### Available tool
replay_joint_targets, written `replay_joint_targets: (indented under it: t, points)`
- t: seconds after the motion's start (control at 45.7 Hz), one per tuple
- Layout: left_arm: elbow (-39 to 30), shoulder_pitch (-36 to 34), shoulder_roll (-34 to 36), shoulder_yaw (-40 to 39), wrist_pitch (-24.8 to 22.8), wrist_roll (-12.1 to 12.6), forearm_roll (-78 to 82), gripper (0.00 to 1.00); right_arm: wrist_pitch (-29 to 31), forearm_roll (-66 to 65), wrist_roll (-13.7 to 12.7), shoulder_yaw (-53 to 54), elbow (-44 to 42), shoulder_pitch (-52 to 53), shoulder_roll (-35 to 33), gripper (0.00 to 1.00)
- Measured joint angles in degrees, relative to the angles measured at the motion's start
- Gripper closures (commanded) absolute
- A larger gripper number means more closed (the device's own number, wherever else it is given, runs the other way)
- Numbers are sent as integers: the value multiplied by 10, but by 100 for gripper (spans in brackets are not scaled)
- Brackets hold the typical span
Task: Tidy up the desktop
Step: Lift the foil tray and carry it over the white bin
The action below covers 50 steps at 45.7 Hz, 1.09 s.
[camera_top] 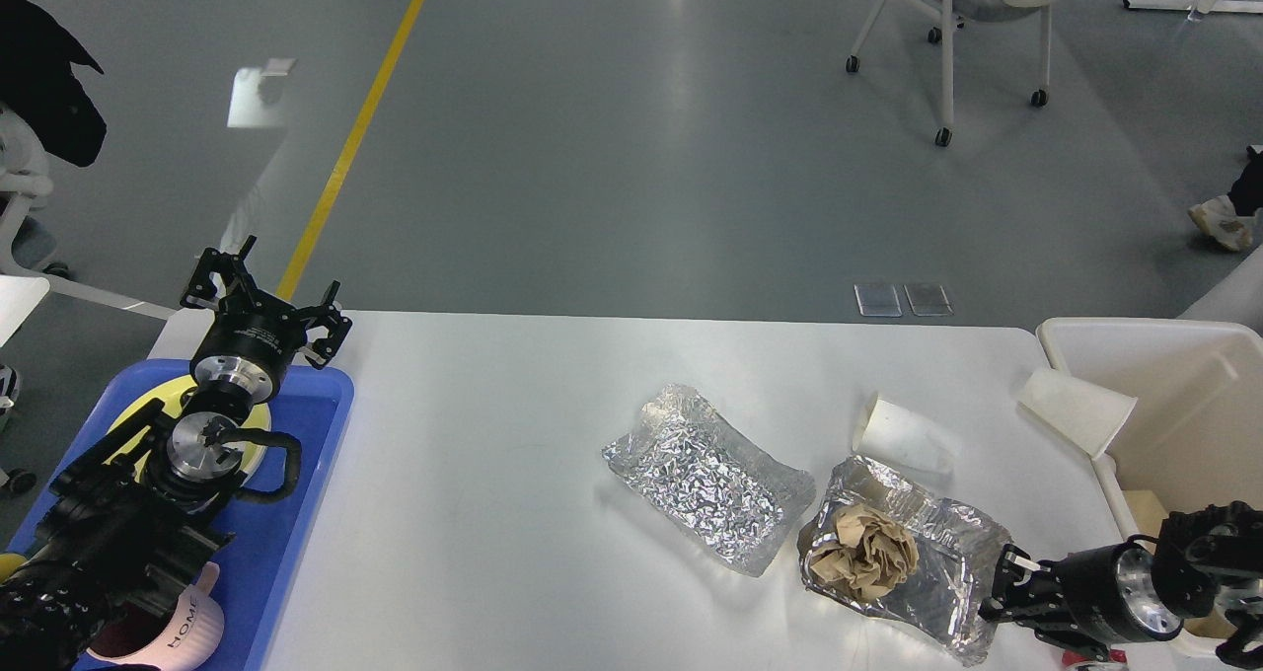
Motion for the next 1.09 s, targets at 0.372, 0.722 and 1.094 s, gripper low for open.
replay_joint_targets:
  t: [0.372,0.722,1.094]
  points:
    - [0,0,0,0,0,0,0,2,31,-3,1,-8,44,89,-64,100]
    - [0,1,0,0,0,0,0,2,132,-5,-1,-12,59,208,-119,100]
    - [0,0,0,0,0,0,0,2,184,-2,-24,-45,23,374,-7,100]
